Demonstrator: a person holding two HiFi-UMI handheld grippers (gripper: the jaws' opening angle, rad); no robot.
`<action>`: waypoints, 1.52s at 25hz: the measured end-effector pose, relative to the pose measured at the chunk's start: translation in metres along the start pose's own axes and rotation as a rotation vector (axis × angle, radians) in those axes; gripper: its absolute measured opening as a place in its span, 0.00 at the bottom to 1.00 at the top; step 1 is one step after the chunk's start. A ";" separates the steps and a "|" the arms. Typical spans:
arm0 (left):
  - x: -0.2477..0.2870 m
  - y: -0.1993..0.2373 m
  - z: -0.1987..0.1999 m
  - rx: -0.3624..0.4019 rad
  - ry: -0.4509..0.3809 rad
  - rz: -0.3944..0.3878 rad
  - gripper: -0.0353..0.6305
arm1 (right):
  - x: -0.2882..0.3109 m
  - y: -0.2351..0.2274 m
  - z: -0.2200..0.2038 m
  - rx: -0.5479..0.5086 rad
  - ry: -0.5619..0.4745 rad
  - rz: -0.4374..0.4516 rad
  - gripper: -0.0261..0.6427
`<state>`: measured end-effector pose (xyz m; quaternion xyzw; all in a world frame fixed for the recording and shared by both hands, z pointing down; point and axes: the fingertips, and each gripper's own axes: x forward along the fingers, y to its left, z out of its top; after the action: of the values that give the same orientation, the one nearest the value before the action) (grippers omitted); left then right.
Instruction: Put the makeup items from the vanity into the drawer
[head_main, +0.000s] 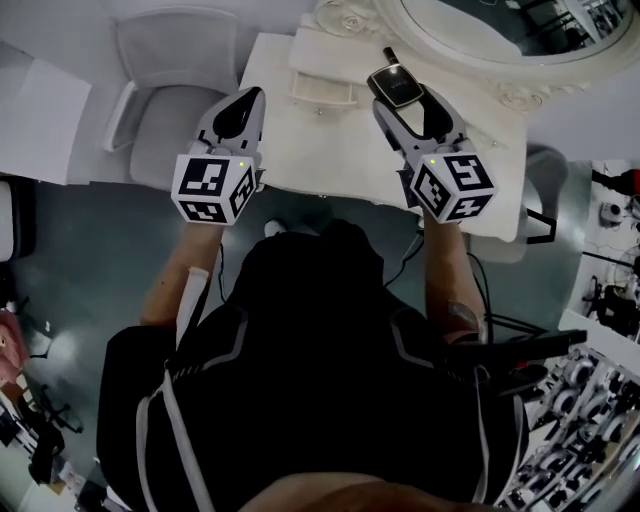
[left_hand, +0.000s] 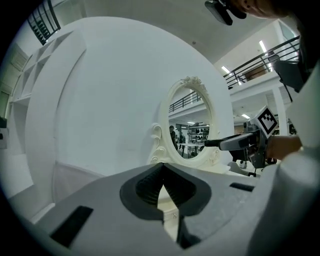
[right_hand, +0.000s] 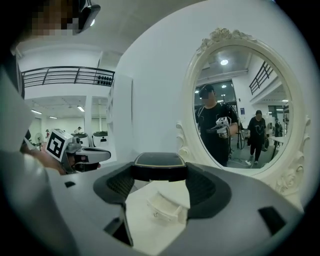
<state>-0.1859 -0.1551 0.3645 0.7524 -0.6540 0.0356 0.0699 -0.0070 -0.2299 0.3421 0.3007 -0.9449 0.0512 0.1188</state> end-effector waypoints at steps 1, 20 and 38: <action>0.004 0.001 -0.003 0.003 0.007 -0.003 0.06 | 0.004 0.001 -0.003 0.005 0.010 -0.003 0.53; 0.090 0.001 -0.027 0.121 0.134 -0.004 0.06 | 0.065 -0.032 -0.047 0.081 0.099 0.057 0.53; 0.115 0.070 -0.107 0.103 0.249 -0.174 0.06 | 0.139 -0.005 -0.137 0.219 0.351 -0.165 0.53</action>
<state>-0.2344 -0.2604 0.4912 0.7986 -0.5699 0.1558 0.1147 -0.0874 -0.2888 0.5101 0.3747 -0.8706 0.1953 0.2519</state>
